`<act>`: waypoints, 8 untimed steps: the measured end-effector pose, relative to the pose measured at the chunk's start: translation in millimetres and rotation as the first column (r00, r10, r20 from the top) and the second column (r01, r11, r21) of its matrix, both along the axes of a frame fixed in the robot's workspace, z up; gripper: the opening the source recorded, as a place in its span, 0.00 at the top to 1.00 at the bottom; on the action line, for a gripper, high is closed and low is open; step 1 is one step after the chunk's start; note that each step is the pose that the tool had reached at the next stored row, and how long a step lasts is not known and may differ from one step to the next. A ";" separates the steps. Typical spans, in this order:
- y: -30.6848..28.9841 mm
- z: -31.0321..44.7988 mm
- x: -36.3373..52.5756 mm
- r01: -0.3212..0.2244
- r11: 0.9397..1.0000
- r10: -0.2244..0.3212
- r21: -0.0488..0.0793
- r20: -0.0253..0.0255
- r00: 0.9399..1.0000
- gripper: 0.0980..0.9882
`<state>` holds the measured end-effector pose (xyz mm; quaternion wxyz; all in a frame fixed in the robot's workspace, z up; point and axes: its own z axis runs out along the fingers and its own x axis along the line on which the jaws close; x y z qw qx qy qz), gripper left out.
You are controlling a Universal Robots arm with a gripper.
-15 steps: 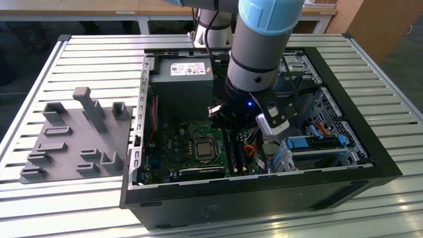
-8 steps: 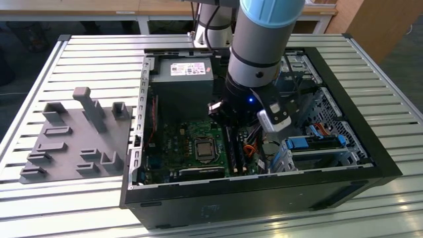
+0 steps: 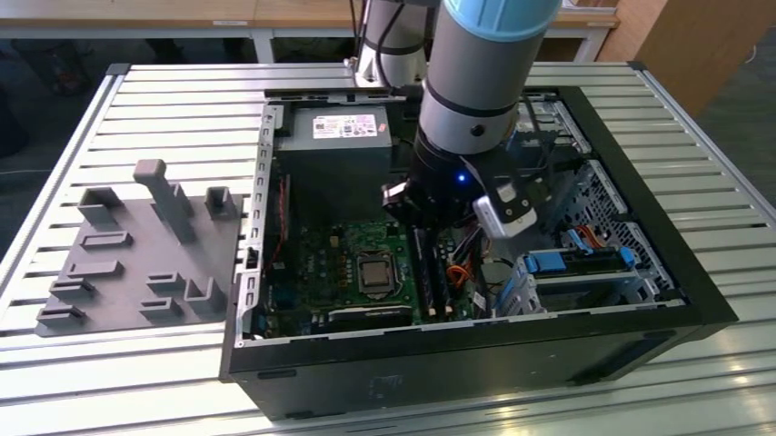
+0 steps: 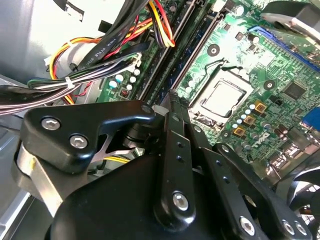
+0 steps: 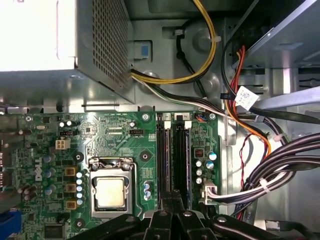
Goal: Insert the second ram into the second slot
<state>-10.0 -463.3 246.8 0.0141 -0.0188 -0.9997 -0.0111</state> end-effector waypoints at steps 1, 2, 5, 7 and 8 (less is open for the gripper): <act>0.0 0.9 0.0 0.000 1.000 0.000 0.000 0.000 1.000 0.99; 0.0 1.7 0.0 0.000 1.000 0.000 0.000 0.000 1.000 0.99; 0.0 2.9 0.0 0.000 1.000 0.000 0.000 0.000 1.000 0.99; 0.0 3.2 0.0 0.000 1.000 0.000 0.000 0.000 1.000 0.99; 0.0 3.5 0.0 0.000 1.000 0.000 -0.001 0.000 1.000 0.99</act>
